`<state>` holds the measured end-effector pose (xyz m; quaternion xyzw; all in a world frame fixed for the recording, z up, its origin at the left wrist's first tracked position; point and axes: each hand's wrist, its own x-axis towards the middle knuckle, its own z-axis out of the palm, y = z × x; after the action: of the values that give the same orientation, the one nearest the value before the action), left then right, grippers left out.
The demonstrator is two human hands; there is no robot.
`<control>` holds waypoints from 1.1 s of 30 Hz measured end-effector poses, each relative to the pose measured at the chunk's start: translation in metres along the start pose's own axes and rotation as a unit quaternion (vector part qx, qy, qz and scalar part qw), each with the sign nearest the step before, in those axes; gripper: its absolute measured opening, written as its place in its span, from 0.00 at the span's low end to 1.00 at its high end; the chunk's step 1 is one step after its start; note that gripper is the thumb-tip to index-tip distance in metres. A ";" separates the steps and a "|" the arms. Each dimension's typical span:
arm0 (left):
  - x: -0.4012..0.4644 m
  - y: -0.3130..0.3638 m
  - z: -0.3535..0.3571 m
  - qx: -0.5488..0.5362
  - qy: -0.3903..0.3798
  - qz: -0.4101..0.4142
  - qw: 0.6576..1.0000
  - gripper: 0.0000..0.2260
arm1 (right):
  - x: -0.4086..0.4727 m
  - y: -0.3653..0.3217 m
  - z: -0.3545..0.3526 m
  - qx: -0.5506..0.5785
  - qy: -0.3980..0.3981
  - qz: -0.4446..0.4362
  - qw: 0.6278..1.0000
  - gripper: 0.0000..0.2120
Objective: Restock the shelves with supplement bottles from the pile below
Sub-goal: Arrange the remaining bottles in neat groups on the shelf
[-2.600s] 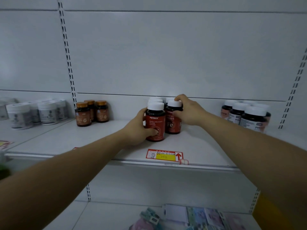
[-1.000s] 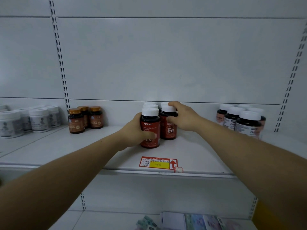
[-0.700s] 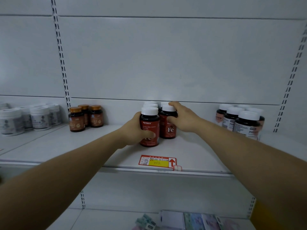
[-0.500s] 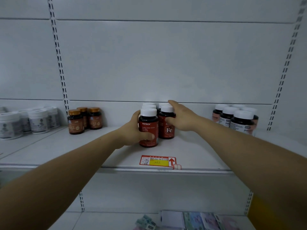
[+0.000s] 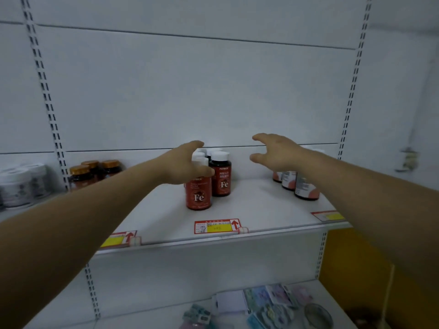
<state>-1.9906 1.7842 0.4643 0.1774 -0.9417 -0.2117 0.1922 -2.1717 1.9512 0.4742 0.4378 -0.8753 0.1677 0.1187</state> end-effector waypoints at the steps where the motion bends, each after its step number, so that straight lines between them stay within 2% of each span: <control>1: -0.001 0.006 0.002 0.002 -0.001 0.009 1.000 0.36 | -0.003 0.004 -0.003 -0.003 0.002 0.007 1.000 0.31; 7: -0.003 0.056 0.028 0.049 -0.033 0.085 0.995 0.35 | -0.020 0.039 -0.028 -0.015 0.019 0.038 0.999 0.30; 12: 0.011 0.092 0.066 0.049 -0.073 0.079 0.993 0.36 | -0.029 0.085 -0.045 -0.006 0.036 0.055 0.998 0.28; 16: 0.030 0.119 0.103 0.006 -0.083 0.046 0.995 0.37 | -0.031 0.128 -0.051 -0.002 0.041 0.054 0.998 0.26; 20: 0.048 0.151 0.140 -0.093 -0.055 0.015 0.994 0.36 | -0.018 0.179 -0.045 0.018 0.025 0.046 0.998 0.26; 25: 0.067 0.178 0.178 -0.219 -0.017 0.003 0.976 0.35 | 0.001 0.218 -0.019 0.050 -0.023 0.019 0.998 0.33; 28: 0.076 0.181 0.195 -0.241 -0.010 -0.027 0.970 0.36 | 0.012 0.231 0.003 0.081 -0.041 -0.005 0.996 0.35; 33: 0.088 0.177 0.214 -0.240 0.007 -0.034 0.970 0.37 | 0.019 0.241 0.023 0.140 0.013 -0.040 0.989 0.29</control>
<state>-2.2051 1.9688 0.3932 0.1596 -0.8553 -0.4368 0.2282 -2.3787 2.0633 0.4144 0.4823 -0.8235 0.2891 0.0747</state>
